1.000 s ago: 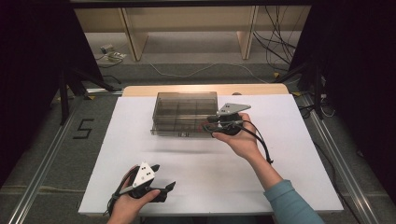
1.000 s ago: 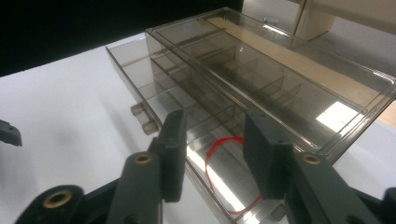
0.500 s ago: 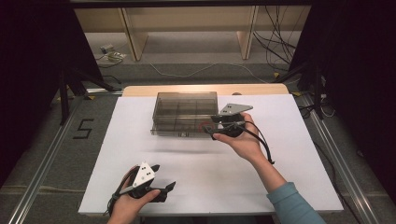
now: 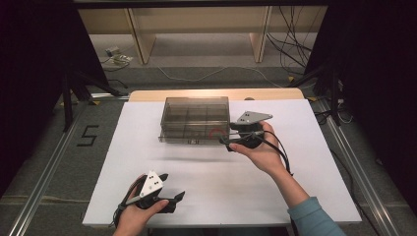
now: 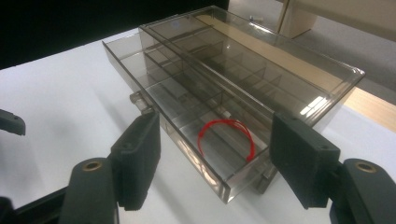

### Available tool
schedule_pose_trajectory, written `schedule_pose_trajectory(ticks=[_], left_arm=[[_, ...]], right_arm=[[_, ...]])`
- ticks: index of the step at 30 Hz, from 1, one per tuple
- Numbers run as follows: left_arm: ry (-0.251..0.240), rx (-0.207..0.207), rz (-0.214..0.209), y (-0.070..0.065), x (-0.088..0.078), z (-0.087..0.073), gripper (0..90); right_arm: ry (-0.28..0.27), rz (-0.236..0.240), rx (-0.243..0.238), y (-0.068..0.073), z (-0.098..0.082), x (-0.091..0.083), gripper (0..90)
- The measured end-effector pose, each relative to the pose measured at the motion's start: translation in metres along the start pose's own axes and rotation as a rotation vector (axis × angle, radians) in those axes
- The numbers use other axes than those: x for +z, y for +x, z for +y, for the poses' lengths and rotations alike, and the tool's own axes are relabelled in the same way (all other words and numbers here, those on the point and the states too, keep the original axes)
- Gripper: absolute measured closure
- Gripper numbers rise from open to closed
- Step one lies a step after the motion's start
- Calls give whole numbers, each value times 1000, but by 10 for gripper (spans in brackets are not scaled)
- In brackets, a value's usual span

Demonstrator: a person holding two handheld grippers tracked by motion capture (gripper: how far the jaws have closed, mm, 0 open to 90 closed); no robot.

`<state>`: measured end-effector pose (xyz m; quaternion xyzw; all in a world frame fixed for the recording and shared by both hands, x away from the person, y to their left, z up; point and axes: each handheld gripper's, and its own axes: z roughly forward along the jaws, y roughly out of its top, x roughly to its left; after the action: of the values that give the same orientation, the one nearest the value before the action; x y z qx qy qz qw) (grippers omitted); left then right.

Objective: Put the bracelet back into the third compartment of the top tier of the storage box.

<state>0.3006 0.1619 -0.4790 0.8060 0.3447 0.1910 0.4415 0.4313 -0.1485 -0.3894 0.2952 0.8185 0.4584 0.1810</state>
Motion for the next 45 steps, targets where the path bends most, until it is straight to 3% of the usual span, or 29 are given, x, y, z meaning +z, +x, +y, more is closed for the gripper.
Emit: schedule_pose_trajectory(ticks=[12, 21, 37, 45], left_arm=[[1, 2, 2, 1, 0, 0, 173], [4, 0, 1, 0, 0, -1, 173], [4, -9, 4, 1, 1, -1, 173], [4, -14, 5, 1, 1, -2, 173]], right_arm=[[7, -11, 4, -1, -6, -12, 276], [14, -27, 32, -3, -18, -24, 169], [19, -36, 53, -12, -43, -48, 170], [23, -15, 75, -15, -61, -61, 172]])
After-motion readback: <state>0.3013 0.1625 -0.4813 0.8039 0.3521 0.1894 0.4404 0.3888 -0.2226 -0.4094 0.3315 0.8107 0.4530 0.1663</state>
